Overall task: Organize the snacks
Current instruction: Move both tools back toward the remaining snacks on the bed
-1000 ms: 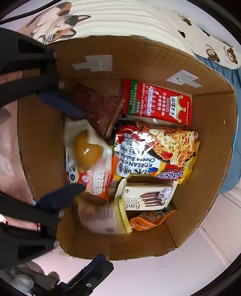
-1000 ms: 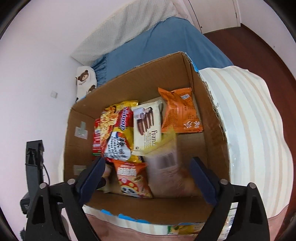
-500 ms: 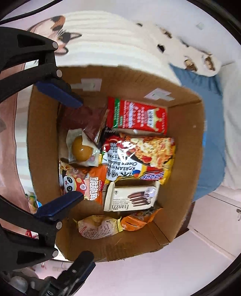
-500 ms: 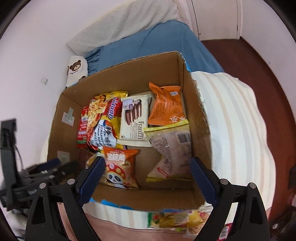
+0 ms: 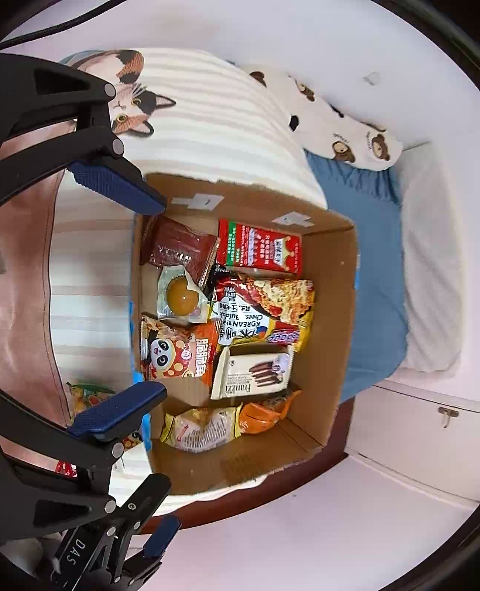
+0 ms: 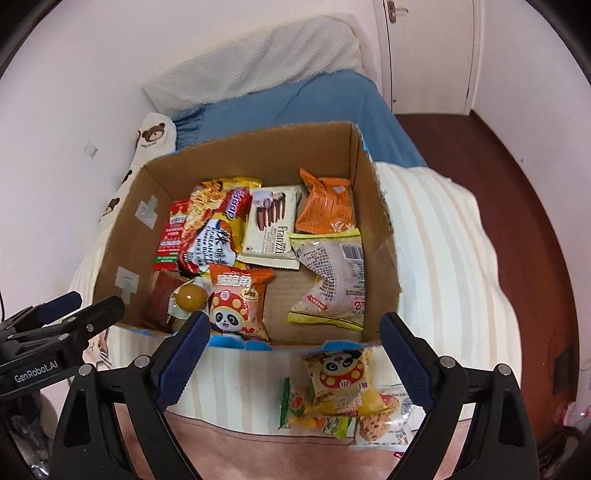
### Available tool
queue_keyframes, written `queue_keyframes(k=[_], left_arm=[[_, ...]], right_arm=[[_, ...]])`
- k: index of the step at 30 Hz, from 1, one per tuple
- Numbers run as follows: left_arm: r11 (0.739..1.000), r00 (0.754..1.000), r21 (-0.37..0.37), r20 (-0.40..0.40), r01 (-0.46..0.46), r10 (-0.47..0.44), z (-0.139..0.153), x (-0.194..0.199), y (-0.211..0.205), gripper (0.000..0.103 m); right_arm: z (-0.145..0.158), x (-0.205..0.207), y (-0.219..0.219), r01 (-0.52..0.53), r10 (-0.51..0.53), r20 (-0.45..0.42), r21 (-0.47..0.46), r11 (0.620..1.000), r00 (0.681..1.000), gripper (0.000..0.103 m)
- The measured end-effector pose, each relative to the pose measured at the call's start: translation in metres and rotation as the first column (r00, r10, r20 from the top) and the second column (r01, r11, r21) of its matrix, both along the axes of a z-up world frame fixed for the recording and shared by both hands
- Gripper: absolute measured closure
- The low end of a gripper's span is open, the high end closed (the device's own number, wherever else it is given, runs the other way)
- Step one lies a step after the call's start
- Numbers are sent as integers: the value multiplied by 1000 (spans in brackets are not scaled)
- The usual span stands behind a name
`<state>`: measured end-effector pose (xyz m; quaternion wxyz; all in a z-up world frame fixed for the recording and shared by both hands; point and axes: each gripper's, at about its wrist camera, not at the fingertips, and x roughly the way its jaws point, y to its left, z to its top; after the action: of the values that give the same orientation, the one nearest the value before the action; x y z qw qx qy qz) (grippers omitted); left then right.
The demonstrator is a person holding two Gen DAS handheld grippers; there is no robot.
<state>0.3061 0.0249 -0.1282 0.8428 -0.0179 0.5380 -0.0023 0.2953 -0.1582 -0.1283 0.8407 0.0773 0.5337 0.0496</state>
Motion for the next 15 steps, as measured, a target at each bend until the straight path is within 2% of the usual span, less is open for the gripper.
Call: queue_keyframes(k=[8, 15], left_arm=[[1000, 995, 12, 105, -1, 0, 36, -44, -4, 10], [1000, 986, 15, 167, 7, -9, 58, -77, -8, 11]], right_arm=[[52, -39, 4, -7, 14, 132, -54, 999, 991, 8], [88, -73, 3, -11, 23, 209, -58, 998, 978, 8]])
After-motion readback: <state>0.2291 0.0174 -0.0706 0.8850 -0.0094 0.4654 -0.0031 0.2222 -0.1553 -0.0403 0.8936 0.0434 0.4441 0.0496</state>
